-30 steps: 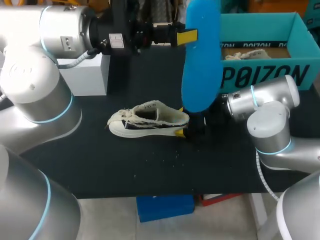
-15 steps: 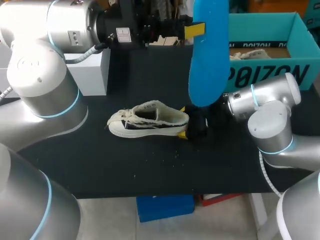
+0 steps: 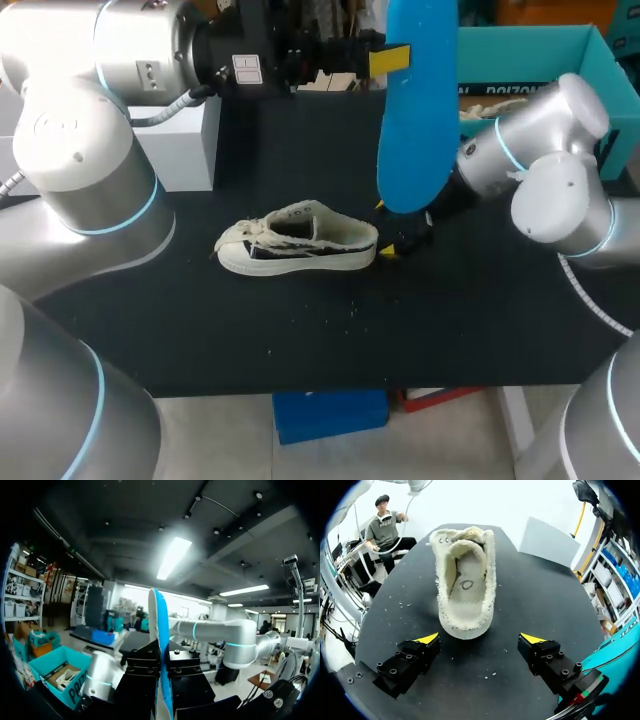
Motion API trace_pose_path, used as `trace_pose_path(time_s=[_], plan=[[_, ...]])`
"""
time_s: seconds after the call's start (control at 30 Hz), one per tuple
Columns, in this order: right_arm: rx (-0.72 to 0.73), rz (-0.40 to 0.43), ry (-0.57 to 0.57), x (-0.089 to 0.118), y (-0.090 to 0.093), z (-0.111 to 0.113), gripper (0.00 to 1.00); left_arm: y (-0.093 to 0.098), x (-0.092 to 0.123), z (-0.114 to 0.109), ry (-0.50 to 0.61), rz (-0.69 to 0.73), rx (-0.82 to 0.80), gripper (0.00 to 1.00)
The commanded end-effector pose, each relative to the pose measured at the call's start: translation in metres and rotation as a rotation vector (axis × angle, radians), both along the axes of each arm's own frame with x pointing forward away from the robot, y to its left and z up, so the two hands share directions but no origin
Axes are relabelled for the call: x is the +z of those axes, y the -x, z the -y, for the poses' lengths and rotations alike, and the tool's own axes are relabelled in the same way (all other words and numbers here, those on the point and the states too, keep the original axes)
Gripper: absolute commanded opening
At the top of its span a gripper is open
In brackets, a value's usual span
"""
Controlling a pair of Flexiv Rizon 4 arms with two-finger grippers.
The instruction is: Take the shoe out of the shoebox, open the shoe tongue, remove and reinsert the insole, then place the shoe into the shoebox
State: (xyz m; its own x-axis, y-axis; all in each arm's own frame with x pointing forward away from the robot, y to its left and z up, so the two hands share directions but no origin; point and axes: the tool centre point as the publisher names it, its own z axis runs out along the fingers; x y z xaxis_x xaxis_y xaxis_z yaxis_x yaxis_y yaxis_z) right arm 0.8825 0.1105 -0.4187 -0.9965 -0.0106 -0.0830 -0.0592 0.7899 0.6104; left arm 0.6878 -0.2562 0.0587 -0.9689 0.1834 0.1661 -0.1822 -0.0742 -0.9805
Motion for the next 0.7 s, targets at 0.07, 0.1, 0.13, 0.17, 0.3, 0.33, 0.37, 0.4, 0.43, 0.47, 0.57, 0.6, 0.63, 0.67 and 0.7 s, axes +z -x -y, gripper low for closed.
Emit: trace_pose_path(time_s=[0.07,0.1,0.13,0.17,0.3,0.33,0.37,0.4,0.43,0.47,0.57,0.6,0.63,0.67,0.7], plan=[[-0.007,-0.002,0.413,0.008,-0.004,-0.002,1.00,0.000,0.000,0.002,0.001,0.001,0.004,0.00],[-0.015,-0.002,0.426,0.008,-0.004,-0.002,1.00,0.000,0.000,0.002,0.001,0.001,0.004,0.00],[-0.019,0.000,0.445,0.008,-0.004,-0.002,1.00,0.000,0.000,0.002,0.001,0.001,0.004,0.00],[-0.021,0.002,0.460,0.008,-0.003,-0.003,1.00,0.000,0.000,0.002,0.001,0.001,0.004,0.00],[-0.026,0.009,0.508,0.014,0.001,-0.007,1.00,0.000,0.000,0.002,0.001,0.001,0.004,0.00],[-0.024,0.009,0.519,0.016,0.002,-0.008,1.00,0.000,0.000,0.002,0.001,0.001,0.004,0.00],[-0.021,0.013,0.532,0.018,0.003,-0.009,1.00,0.000,0.000,0.002,0.001,0.001,0.004,0.00],[-0.016,0.012,0.550,0.019,0.004,-0.010,1.00,0.000,0.000,0.002,0.001,0.001,0.004,0.00],[-0.011,0.012,0.566,0.020,0.004,-0.011,1.00,0.000,0.000,0.002,0.001,0.001,0.004,0.00],[-0.008,0.013,0.574,0.021,0.005,-0.012,1.00,0.000,0.000,0.002,0.001,0.001,0.004,0.00],[-0.005,0.011,0.601,0.023,0.006,-0.015,1.00,0.000,0.000,0.002,0.001,0.001,0.004,0.00],[-0.004,0.011,0.612,0.023,0.007,-0.016,1.00,0.000,0.000,0.002,0.001,0.001,0.004,0.00],[-0.003,0.008,0.616,0.023,0.007,-0.016,1.00,0.000,0.000,0.002,0.001,0.001,0.004,0.00],[-0.004,0.004,0.621,0.022,0.007,-0.017,1.00,0.000,0.000,0.002,0.001,0.001,0.004,0.00],[-0.006,0.002,0.626,0.022,0.008,-0.018,1.00,0.000,0.000,0.002,0.001,0.001,0.004,0.00]])
